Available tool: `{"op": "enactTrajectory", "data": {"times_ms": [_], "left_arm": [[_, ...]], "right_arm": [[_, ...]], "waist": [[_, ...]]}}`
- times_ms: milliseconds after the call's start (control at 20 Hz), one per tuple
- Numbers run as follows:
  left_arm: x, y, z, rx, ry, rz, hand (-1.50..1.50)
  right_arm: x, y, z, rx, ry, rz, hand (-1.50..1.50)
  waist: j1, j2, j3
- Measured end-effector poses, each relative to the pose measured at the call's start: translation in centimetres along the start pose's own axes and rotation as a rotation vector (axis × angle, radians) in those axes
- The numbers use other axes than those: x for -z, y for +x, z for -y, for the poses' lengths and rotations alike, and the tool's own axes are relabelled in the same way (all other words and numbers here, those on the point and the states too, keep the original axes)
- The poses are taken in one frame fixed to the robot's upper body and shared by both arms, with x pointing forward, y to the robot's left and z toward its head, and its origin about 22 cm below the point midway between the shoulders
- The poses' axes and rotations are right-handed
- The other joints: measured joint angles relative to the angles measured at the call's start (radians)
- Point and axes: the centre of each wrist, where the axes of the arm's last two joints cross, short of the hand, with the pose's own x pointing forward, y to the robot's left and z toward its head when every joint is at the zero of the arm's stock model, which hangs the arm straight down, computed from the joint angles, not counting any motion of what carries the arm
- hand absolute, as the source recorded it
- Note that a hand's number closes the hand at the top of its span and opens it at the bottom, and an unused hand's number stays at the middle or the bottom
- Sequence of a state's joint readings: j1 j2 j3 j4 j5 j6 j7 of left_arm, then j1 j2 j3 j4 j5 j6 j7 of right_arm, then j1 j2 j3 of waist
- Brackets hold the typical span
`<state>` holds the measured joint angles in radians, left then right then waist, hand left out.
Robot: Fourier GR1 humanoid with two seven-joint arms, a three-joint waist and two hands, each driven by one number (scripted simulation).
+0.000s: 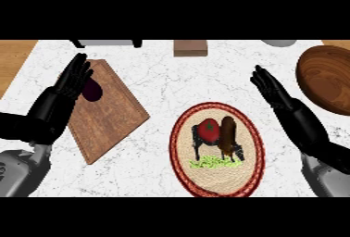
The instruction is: Pick the tomato from the placemat and place it in the bowl
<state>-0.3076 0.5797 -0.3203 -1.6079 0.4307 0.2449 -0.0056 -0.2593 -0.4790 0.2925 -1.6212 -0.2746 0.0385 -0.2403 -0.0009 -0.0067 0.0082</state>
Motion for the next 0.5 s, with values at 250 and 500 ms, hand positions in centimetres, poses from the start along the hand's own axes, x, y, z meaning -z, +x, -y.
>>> {"op": "enactTrajectory", "data": {"times_ms": [250,500], "left_arm": [[-1.0,-1.4,-2.4,0.066,0.137,-0.078,0.0],[-2.2,-2.9,-4.7,0.11,0.264,-0.166,0.0]], "right_arm": [[0.3,1.5,0.8,-0.176,-0.259,-0.025,1.5],[-4.7,-1.8,4.6,-0.454,-0.508,-0.421,-1.5]], "waist": [[-0.01,-0.004,-0.009],[-0.068,0.0,-0.028]]}}
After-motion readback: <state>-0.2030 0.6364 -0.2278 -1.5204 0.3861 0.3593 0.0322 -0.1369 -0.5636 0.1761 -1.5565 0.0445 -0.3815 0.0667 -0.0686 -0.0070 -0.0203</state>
